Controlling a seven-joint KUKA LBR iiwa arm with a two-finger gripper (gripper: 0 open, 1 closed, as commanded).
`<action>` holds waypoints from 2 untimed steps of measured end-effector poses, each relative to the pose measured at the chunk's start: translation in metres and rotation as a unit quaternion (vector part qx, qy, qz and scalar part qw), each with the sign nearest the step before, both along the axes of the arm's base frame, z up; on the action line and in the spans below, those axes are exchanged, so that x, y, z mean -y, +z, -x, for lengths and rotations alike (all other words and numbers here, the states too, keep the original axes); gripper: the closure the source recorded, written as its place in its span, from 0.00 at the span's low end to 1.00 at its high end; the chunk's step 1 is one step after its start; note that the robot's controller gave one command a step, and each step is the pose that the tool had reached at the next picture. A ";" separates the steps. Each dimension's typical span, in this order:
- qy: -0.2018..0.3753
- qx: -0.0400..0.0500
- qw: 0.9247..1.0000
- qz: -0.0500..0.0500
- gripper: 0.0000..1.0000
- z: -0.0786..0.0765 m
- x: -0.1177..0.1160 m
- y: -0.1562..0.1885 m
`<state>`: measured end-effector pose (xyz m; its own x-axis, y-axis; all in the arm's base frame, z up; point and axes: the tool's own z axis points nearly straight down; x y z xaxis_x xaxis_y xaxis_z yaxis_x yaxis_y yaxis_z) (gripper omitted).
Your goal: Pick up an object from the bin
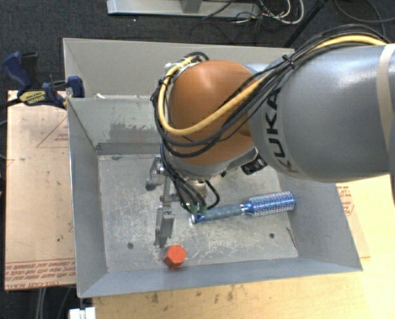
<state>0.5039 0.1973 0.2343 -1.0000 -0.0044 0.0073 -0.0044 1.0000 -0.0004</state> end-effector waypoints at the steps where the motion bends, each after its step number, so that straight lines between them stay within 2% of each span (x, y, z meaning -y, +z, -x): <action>1: -0.004 -0.001 1.000 0.002 0.00 0.027 0.078 -0.051; 2: -0.029 0.004 1.000 0.000 0.00 0.020 0.129 -0.144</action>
Offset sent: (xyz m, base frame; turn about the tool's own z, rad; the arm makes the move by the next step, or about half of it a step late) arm -0.0249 -0.0730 -0.0475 0.0002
